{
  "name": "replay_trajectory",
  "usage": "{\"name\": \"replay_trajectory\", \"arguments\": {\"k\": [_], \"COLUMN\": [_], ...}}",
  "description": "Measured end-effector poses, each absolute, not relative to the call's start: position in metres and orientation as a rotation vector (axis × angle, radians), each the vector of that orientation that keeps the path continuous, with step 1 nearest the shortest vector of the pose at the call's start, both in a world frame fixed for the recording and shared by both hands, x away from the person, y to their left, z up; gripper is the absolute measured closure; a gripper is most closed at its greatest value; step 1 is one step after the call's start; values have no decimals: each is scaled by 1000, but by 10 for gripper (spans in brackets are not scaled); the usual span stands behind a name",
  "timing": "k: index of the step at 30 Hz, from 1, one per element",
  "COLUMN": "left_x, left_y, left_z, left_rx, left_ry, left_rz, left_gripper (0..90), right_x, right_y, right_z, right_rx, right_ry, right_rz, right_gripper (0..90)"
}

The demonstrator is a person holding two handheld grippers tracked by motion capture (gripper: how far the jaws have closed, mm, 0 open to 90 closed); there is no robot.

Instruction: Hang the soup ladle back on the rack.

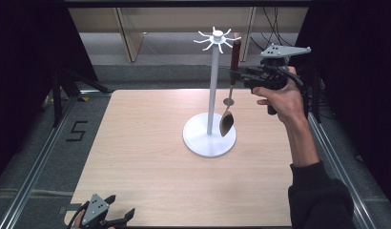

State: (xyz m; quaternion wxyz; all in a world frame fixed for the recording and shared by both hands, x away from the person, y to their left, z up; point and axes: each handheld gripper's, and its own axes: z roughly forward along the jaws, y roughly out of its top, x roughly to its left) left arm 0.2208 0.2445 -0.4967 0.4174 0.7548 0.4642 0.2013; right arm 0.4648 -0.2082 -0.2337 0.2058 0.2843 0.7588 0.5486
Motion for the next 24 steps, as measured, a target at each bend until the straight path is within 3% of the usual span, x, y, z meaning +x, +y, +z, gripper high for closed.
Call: {"name": "replay_trajectory", "arguments": {"k": [10, 24], "left_x": [221, 221], "left_y": [245, 245], "left_z": [-497, -497], "left_rx": [1899, 1902], "left_ry": [1167, 1167], "left_rz": [505, 505], "left_gripper": [175, 175], "right_x": [464, 458], "right_y": [-211, -220], "right_z": [-233, -235], "right_rx": [808, 812], "right_ry": [2103, 2066], "right_rz": [1584, 1605], "right_gripper": [691, 570]}}
